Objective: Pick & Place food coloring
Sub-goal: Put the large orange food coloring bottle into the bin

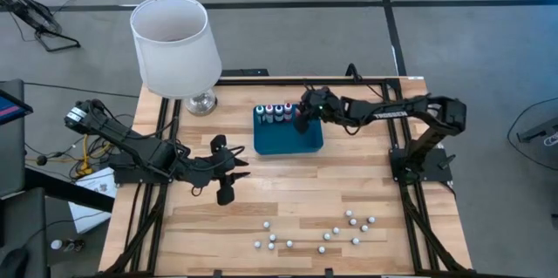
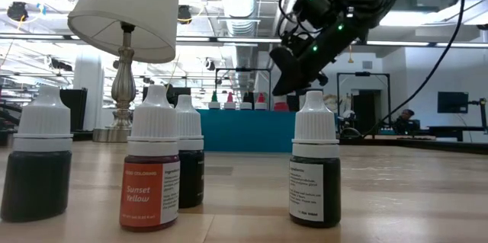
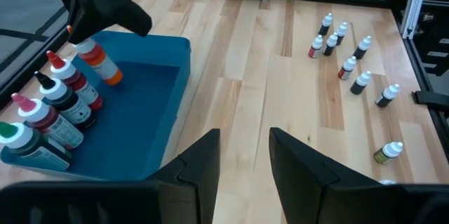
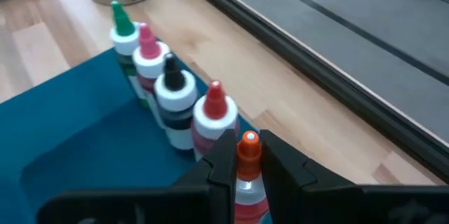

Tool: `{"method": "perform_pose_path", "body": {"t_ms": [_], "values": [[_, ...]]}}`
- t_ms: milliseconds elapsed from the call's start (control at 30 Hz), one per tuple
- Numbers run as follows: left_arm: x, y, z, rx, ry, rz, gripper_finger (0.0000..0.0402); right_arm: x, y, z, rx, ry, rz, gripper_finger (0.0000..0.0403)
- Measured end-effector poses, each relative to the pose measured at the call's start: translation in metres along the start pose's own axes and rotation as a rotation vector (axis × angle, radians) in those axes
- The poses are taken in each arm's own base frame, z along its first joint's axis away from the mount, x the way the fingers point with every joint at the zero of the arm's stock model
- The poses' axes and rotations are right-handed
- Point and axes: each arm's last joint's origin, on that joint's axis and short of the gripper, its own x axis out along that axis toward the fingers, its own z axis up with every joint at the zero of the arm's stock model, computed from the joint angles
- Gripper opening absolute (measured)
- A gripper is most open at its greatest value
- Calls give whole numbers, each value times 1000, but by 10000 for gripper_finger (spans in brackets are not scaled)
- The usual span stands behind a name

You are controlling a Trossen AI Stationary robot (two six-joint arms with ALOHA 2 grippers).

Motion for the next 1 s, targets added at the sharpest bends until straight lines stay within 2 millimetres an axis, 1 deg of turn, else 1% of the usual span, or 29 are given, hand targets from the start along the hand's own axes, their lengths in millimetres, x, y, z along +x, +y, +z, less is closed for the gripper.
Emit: {"method": "perform_pose_path", "body": {"t_ms": [100, 367, 700, 1000], "values": [[0, 0, 0, 2, -2, 14, 114, 4, -3, 0, 11, -13, -7, 42], [0, 2, -1, 9, 5, 33, 114, 5, -8, 4, 36, -47, -16, 42], [0, 3, -1, 8, -4, 54, 114, 5, -7, 4, 57, -47, -13, 54], [0, 3, -1, 2, -4, 54, 114, 5, -7, 3, 85, -38, -3, 57]]}}
